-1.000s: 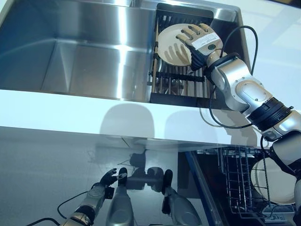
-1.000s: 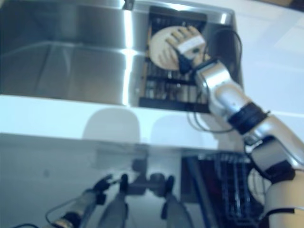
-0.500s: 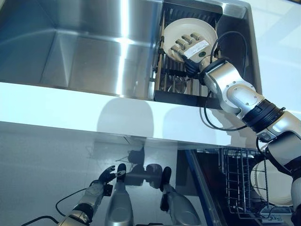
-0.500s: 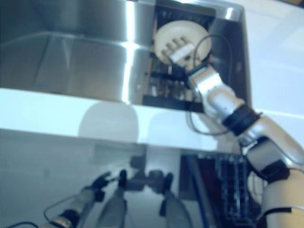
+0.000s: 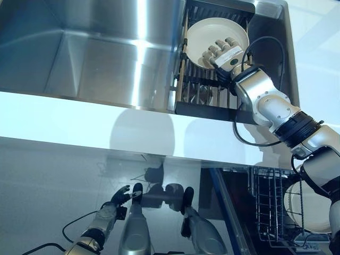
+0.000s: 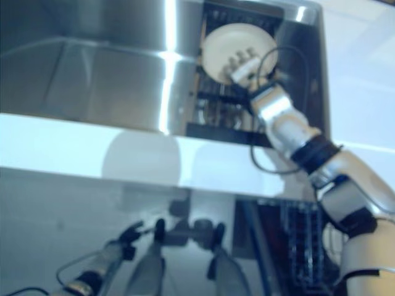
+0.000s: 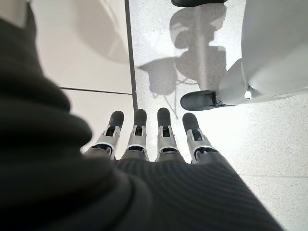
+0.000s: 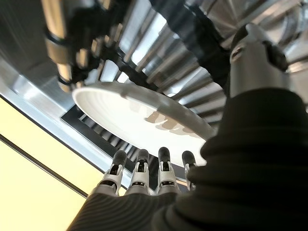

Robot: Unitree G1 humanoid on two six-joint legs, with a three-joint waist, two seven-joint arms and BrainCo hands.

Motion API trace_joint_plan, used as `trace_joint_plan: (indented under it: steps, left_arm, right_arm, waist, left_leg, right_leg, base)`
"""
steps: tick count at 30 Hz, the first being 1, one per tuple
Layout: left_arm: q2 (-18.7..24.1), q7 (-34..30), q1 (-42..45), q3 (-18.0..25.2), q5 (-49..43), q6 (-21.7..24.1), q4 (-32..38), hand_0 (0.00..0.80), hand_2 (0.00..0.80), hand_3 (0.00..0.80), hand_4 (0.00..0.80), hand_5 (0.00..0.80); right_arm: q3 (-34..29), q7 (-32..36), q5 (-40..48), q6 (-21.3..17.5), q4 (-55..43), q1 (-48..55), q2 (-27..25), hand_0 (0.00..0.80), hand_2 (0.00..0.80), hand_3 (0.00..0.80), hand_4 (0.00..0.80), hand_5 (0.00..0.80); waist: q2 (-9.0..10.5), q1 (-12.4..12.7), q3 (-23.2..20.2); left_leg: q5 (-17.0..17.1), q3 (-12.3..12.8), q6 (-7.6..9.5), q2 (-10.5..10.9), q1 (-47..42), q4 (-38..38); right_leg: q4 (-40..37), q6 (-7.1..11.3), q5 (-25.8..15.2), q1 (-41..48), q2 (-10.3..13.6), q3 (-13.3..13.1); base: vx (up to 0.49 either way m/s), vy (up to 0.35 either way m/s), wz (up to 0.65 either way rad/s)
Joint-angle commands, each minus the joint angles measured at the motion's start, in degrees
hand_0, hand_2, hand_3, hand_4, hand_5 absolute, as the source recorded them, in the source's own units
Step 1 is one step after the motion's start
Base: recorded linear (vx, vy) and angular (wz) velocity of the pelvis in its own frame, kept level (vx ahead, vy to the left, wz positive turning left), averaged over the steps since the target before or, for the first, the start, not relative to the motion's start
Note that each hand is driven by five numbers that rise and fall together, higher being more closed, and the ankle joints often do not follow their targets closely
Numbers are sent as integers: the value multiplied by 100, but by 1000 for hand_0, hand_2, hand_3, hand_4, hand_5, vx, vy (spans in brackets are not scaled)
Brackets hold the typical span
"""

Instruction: Take plates into dishwasher

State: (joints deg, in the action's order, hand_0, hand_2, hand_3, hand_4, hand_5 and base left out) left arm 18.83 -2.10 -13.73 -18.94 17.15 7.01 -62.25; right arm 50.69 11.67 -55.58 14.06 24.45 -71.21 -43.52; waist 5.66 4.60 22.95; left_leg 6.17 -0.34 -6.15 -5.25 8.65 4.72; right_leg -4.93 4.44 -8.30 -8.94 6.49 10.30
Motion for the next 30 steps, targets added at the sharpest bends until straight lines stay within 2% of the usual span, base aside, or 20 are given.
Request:
trace_joint_plan:
  steps: [1, 8, 11, 15, 30]
  left_arm:
    - [82, 2, -159, -186, 229, 78, -5, 0, 0, 0, 0, 0]
    - [84, 49, -136, -225, 288, 63, 118, 0, 0, 0, 0, 0]
    - [69, 241, -143, -201, 351, 299, 214, 0, 0, 0, 0, 0]
    - [73, 375, -175, -115, 484, 370, 330, 0, 0, 0, 0, 0]
    - [121, 428, -173, -183, 428, 405, 642, 0, 0, 0, 0, 0]
  right_arm:
    - [325, -227, -104, 263, 151, -951, -391, 0, 0, 0, 0, 0]
    - [373, -273, -122, 324, 206, -1119, -434, 0, 0, 0, 0, 0]
    - [414, -263, -145, 333, 229, -1197, -441, 0, 0, 0, 0, 0]
    - [405, -250, -150, 437, 196, -1249, -419, 0, 0, 0, 0, 0]
    - [529, -262, -212, 520, 358, -1310, -466, 0, 0, 0, 0, 0]
  waist:
    - [214, 177, 50]
    - [176, 182, 89]
    - [158, 199, 119]
    - [147, 232, 170]
    - [139, 343, 451]
  left_leg:
    - [-31, 112, 197, 37, 128, 28]
    - [-24, 89, 198, 61, 166, 28]
    - [-22, 70, 204, 75, 189, 28]
    - [-8, 54, 205, 95, 236, 28]
    - [81, -16, 217, 138, 417, 28]
  right_leg:
    - [-7, 504, -88, 66, 397, 33]
    - [-7, 494, -95, 31, 392, 29]
    - [-7, 491, -95, 11, 404, 32]
    - [-7, 481, -108, -25, 408, 55]
    - [-7, 481, -176, -158, 410, 182]
  base:
    - [0, 0, 0]
    - [0, 0, 0]
    - [0, 0, 0]
    - [0, 0, 0]
    - [4, -1, 4]
